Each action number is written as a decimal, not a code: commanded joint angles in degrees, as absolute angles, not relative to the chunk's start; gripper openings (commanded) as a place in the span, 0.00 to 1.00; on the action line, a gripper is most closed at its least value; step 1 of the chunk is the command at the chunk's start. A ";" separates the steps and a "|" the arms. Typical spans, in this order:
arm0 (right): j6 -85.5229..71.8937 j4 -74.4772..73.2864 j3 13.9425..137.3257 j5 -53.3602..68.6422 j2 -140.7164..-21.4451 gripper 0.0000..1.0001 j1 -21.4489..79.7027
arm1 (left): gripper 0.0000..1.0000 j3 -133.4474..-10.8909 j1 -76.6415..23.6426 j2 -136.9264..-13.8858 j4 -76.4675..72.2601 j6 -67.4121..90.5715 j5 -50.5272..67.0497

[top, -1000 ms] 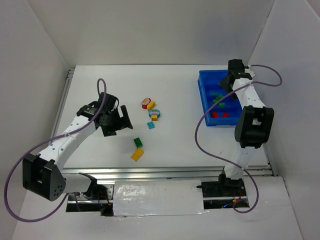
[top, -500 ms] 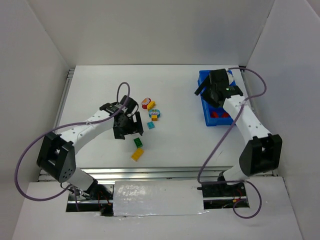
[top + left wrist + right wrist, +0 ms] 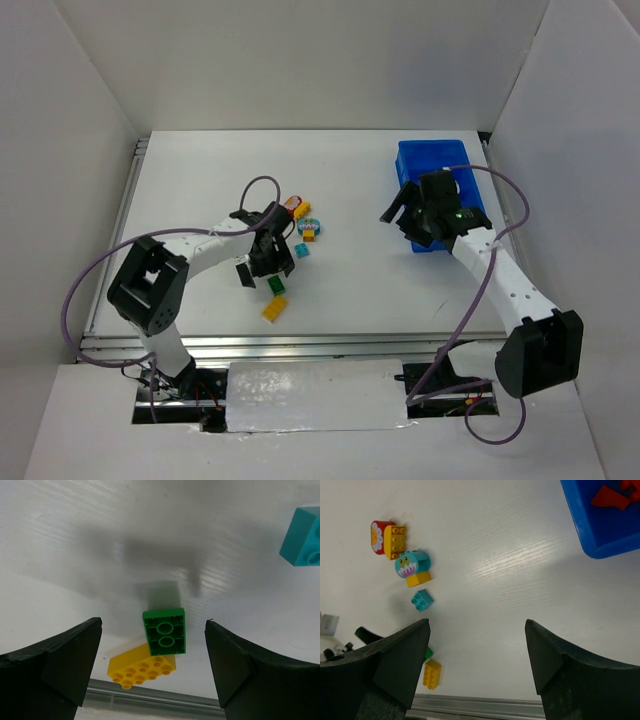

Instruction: Sort the legos into containers by color

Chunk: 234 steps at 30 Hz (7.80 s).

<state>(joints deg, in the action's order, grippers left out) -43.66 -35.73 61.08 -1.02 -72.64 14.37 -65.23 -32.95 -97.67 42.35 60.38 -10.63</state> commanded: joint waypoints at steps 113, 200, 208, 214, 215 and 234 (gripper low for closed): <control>-38.50 -30.85 59.07 6.77 -61.53 0.93 4.83 | 0.87 -59.86 -40.69 -98.87 43.16 38.06 0.88; -42.54 -31.99 64.07 -1.14 -77.61 0.00 -15.47 | 1.00 -53.09 -49.48 -54.49 41.13 37.44 -31.90; -42.80 -31.91 63.28 -0.79 -76.38 0.00 -16.52 | 0.99 -52.65 -49.48 -54.49 40.96 37.71 -32.43; -42.80 -31.73 62.58 -1.14 -76.38 0.00 -16.70 | 1.00 -52.74 -49.48 -55.46 40.87 37.53 -31.99; -42.80 -31.64 62.49 -1.23 -76.38 0.00 -16.70 | 0.99 -52.73 -49.48 -55.46 40.96 37.62 -31.99; -44.82 -26.63 64.33 6.33 -76.90 0.00 -16.96 | 1.00 -52.82 -49.48 -55.64 40.43 37.09 -31.73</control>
